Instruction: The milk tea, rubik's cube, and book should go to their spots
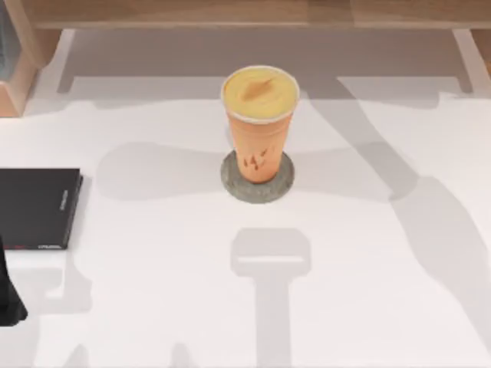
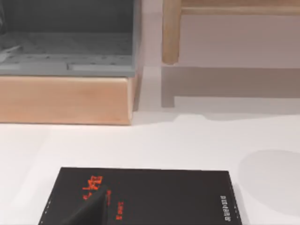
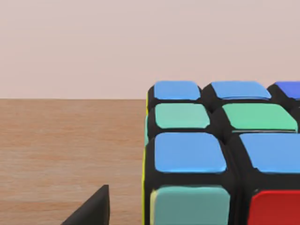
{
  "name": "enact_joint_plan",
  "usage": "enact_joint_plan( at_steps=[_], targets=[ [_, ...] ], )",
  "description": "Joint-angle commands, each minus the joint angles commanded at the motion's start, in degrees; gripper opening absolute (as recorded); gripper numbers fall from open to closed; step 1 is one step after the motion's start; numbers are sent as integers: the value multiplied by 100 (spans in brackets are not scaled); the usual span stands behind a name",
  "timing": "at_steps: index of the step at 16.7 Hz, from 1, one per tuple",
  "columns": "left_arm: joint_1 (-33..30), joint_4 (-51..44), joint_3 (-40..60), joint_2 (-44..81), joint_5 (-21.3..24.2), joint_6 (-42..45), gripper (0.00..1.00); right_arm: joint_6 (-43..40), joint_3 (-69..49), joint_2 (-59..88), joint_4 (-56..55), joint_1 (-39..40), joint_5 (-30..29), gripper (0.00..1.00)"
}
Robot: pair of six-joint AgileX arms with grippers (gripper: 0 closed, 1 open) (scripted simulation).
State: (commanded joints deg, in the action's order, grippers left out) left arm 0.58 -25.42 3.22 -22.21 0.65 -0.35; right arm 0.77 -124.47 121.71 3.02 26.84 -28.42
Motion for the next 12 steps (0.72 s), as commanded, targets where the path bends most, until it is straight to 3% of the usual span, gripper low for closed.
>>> enact_joint_plan(
  at_steps=[6,12],
  targets=[
    [0,0,0,0,0,0,100,4,570,-564,-65,-156,340,100],
    [0,0,0,0,0,0,100,33,3179,-2820,-220,-745,1471,100]
  ],
)
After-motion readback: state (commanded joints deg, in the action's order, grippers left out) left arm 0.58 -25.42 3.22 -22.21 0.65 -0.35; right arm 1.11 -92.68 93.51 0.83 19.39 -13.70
